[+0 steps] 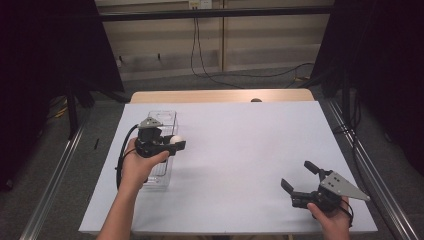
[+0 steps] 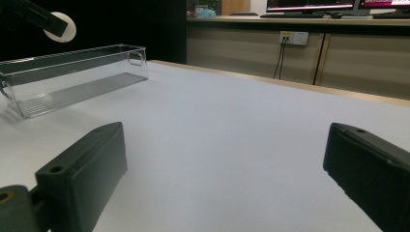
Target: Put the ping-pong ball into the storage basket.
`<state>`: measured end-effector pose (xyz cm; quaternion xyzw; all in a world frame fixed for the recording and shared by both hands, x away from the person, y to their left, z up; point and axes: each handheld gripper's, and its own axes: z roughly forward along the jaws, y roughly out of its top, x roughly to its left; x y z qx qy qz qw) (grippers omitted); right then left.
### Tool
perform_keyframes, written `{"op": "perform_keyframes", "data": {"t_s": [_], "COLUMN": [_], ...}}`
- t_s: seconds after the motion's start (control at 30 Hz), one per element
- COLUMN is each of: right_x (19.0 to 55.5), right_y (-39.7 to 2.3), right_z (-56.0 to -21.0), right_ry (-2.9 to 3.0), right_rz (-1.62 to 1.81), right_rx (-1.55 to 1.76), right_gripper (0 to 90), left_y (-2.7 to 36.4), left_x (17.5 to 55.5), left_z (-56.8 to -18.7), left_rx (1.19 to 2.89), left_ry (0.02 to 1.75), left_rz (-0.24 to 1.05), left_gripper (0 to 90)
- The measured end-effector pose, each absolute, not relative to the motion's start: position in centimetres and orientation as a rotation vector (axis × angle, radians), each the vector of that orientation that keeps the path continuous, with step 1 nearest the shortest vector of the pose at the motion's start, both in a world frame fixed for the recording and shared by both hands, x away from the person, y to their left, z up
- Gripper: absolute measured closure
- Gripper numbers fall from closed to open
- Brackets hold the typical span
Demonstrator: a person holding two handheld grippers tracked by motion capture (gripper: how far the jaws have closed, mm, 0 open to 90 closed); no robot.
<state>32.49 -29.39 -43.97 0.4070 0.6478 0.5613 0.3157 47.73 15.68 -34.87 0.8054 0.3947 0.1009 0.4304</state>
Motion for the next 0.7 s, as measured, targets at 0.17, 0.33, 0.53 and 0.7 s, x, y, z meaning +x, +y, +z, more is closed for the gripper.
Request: {"op": "perform_keyframes", "data": {"t_s": [0.17,0.33,0.53,0.7], "right_x": [32.5,32.5,32.5,32.5], "right_y": [-29.4,-29.4,-29.4,-29.4], "right_z": [-44.0,-44.0,-44.0,-44.0], "right_ry": [1.716,1.713,1.714,1.713], "right_rz": [1.479,1.48,1.479,1.48], "right_rx": [1.063,1.065,1.065,1.066], "right_gripper": [1.4,1.4,1.4,1.4], "left_y": [16.0,16.4,16.8,17.2], "left_x": [47.8,47.8,47.8,47.7], "left_z": [-34.8,-34.7,-34.7,-34.7], "left_rx": [1.991,1.989,1.976,1.97], "left_ry": [0.988,0.989,1.007,1.018], "left_rz": [0.255,0.261,0.272,0.278], "left_gripper": [51.1,51.1,51.2,51.1]}}
